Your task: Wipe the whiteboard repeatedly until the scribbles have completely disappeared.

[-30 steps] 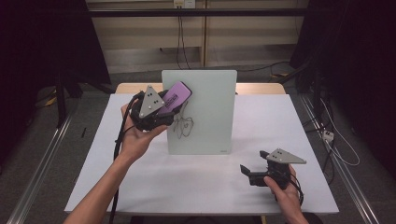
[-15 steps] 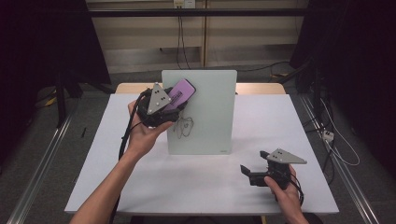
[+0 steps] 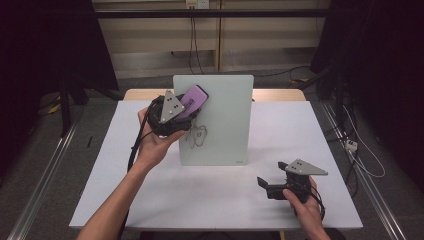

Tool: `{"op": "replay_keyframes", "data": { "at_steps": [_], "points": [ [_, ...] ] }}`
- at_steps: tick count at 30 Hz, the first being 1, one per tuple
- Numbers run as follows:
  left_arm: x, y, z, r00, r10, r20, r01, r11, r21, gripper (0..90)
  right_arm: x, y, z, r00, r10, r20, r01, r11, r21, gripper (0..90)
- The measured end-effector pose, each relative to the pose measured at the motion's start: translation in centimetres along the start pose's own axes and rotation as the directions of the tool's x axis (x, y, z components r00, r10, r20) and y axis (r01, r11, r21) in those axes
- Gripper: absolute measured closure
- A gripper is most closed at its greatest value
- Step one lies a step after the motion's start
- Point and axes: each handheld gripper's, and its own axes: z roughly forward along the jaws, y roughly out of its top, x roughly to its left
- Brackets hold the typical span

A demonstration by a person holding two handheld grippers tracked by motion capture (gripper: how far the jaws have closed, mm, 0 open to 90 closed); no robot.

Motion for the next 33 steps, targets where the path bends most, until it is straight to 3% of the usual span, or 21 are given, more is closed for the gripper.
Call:
{"op": "replay_keyframes", "data": {
  "at_steps": [10,33],
  "points": [
    [-1.0,-0.8,0.1,0.9982,0.059,0.015,-0.059,0.9975,0.039,41.1,0.0,0.0,0.1,1.0000,-0.004,0.002,0.004,1.000,0.002,5.0],
    [-3.0,-2.8,0.6,0.9924,0.075,0.098,-0.085,0.9912,0.102,41.1,0.1,0.0,0.1,1.0000,-0.008,-0.001,0.008,1.000,0.002,5.0]
  ]
}}
